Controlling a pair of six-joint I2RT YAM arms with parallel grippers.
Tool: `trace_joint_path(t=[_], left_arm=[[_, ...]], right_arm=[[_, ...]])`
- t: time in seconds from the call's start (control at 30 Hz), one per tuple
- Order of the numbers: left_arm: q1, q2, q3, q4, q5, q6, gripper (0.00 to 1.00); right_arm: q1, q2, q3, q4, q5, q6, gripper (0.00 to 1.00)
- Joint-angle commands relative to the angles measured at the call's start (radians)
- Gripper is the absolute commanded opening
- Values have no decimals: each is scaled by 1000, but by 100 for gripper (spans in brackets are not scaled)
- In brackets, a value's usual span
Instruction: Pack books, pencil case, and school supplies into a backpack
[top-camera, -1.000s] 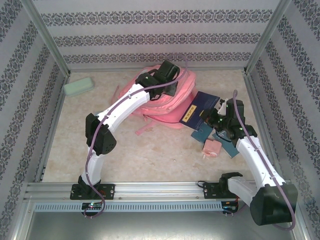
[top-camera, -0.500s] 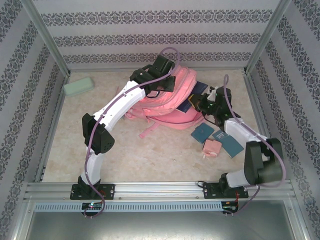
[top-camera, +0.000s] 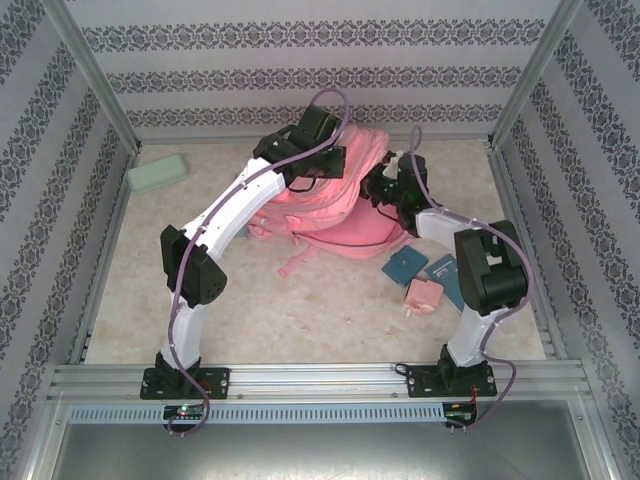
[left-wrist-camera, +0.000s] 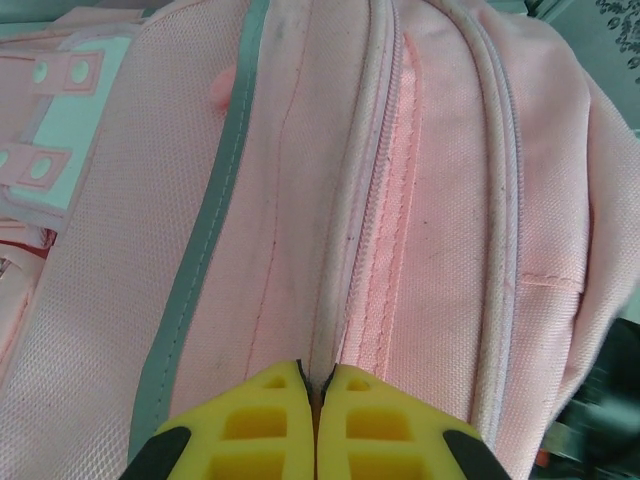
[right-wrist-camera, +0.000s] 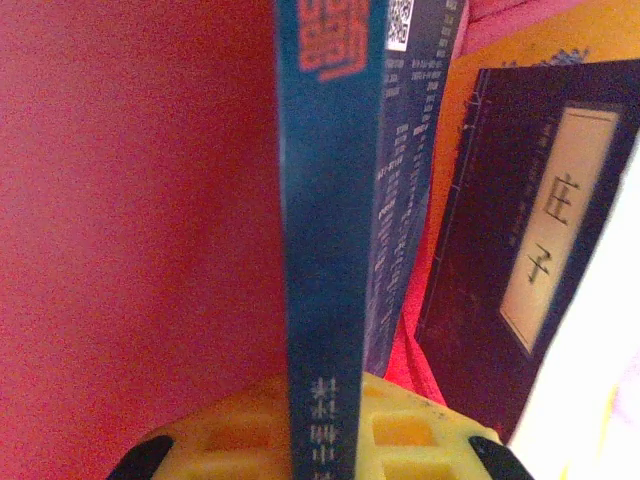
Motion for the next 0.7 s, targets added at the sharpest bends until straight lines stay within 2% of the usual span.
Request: trace_joint_path(t=[0.0,0.23,0.27,0.37,0.4,0.53,0.67], left_arm=[[7,-69,53,66,36,-28,0],[21,-72,54,60,49,-30,0],[25,-71,54,61,56,-32,0],[37,-75,55,60,68,-37,0],[41,-74,55,60,70,-39,0],[51,-76,52,60,74,-36,0],[55,-73,50,58,79,-31,0]], right_arm=[[28,76,65,51,71,-2,0],[66,222,190,-88,113,-48,4],[70,238,209,-113,114,-48,10],[78,232,242,-201,124,-88,42],[80,216,240,-226,134,-112,47],[70,144,200,-278,161,-151,48],[62,95,161,-327,173,-160,44]])
